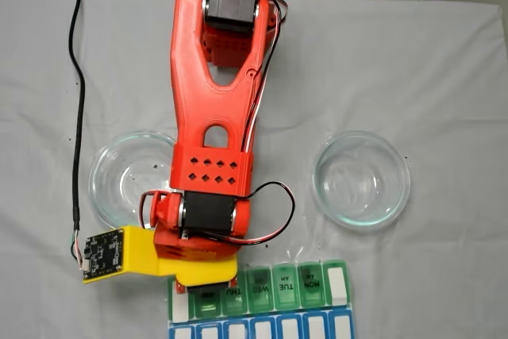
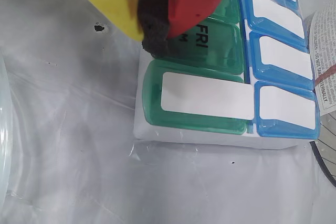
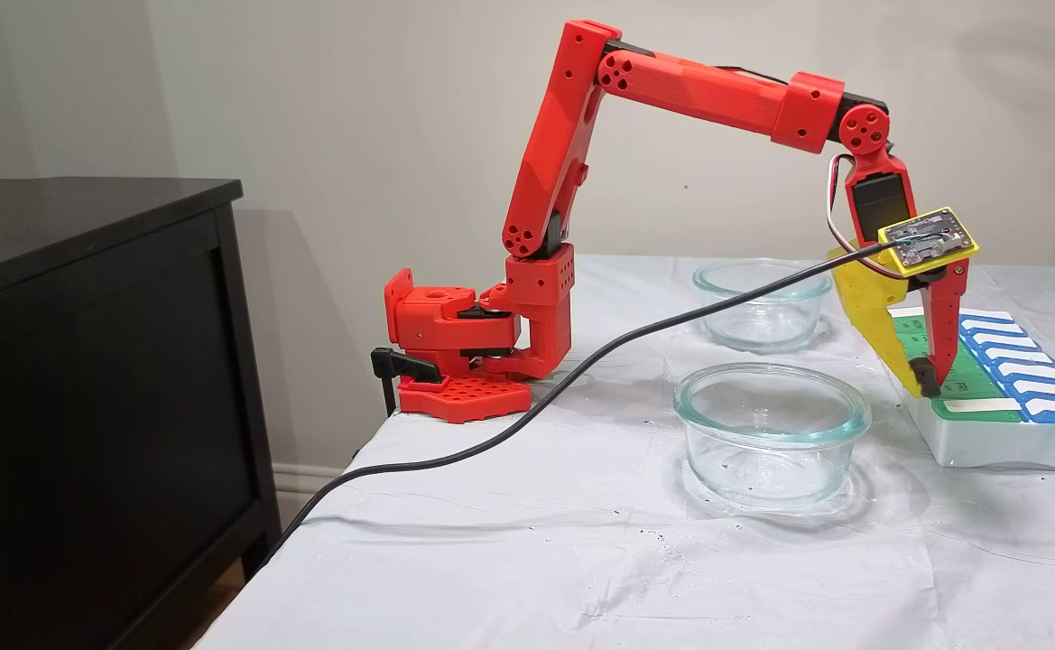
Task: Sort medicines into box.
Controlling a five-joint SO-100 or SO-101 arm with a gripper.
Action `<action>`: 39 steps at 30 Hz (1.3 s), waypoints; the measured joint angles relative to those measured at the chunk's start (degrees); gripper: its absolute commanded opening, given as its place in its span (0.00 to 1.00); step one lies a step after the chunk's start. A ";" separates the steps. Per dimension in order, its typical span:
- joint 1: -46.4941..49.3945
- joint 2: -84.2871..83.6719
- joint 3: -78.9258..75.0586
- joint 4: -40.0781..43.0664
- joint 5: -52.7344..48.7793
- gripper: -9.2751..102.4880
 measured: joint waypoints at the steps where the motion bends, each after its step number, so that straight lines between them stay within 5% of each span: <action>1: 0.35 0.62 0.00 0.26 -0.26 0.08; 15: 2.55 24.79 10.72 4.83 -3.78 0.08; 28: -11.95 58.89 54.14 -4.48 -5.19 0.08; 39: -11.87 90.18 77.87 9.49 -13.10 0.08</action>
